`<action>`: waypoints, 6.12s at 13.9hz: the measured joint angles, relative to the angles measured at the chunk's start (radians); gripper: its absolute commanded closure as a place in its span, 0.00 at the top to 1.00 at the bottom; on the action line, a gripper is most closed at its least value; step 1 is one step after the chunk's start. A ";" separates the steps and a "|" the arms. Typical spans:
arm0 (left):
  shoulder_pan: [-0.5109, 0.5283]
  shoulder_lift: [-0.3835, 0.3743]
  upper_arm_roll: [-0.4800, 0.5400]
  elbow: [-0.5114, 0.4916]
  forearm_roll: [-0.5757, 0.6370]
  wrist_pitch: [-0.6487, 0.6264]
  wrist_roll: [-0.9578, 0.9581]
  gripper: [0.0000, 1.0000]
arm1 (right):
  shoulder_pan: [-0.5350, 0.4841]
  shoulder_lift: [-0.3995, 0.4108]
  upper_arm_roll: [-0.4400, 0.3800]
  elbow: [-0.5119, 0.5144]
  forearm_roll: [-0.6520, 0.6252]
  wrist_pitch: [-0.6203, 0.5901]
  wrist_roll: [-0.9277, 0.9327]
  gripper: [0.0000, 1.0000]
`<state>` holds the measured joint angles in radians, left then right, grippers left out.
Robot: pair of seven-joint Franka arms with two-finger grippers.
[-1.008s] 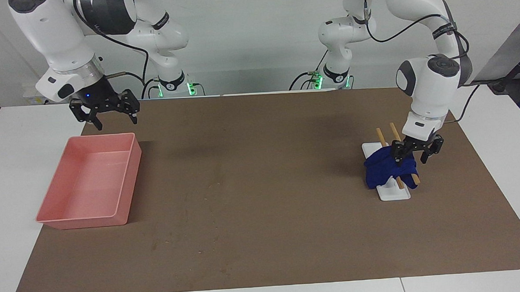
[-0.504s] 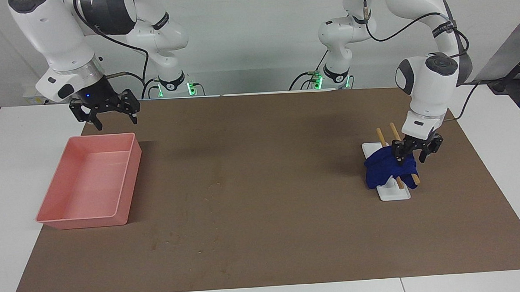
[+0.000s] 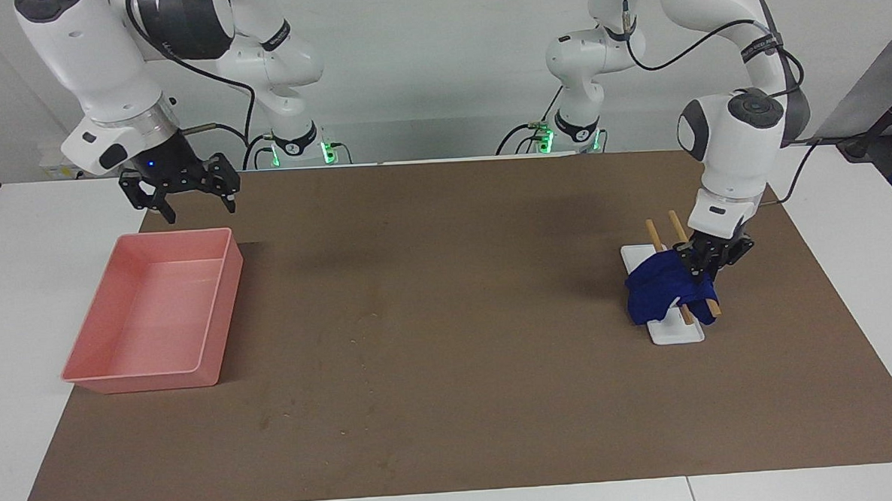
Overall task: Wipe water with towel using both arms
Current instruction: 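Grasp the blue towel with the left gripper and lift it off, then carry the towel toward center while the right gripper reaches toward it, then grasp the towel with the right gripper while the left gripper releases, then lower the towel onto the water with the right gripper while left retracts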
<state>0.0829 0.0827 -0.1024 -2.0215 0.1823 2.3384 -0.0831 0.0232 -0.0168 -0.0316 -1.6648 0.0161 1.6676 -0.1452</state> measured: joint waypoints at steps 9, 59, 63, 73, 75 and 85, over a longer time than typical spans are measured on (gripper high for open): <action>-0.021 0.005 -0.011 0.207 -0.329 -0.362 -0.343 0.00 | 0.000 0.000 0.000 0.000 0.000 0.000 0.000 1.00; -0.545 -0.055 -0.093 0.108 -1.077 0.203 -1.711 1.00 | 0.321 0.064 0.015 -0.245 0.708 0.450 0.721 0.00; -0.521 -0.058 -0.076 0.125 -0.895 0.218 -1.695 1.00 | 0.324 0.064 0.019 -0.255 0.555 0.384 0.590 0.00; -0.360 -0.043 -0.068 0.222 -0.349 -0.019 -0.918 1.00 | 0.273 0.119 0.014 -0.482 0.273 0.515 0.174 0.00; -0.335 -0.044 -0.067 0.242 -0.205 -0.100 -0.815 1.00 | 0.286 0.152 0.019 -0.508 0.278 0.565 0.182 0.00; -0.150 -0.078 -0.060 0.278 -0.057 -0.403 0.057 1.00 | 0.342 0.273 0.022 -0.460 0.280 0.793 0.203 0.00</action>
<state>-0.0671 0.0048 -0.1627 -1.7439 0.1248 1.9358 -0.0263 0.3656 0.2561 -0.0097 -2.1250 0.2958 2.4604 0.0573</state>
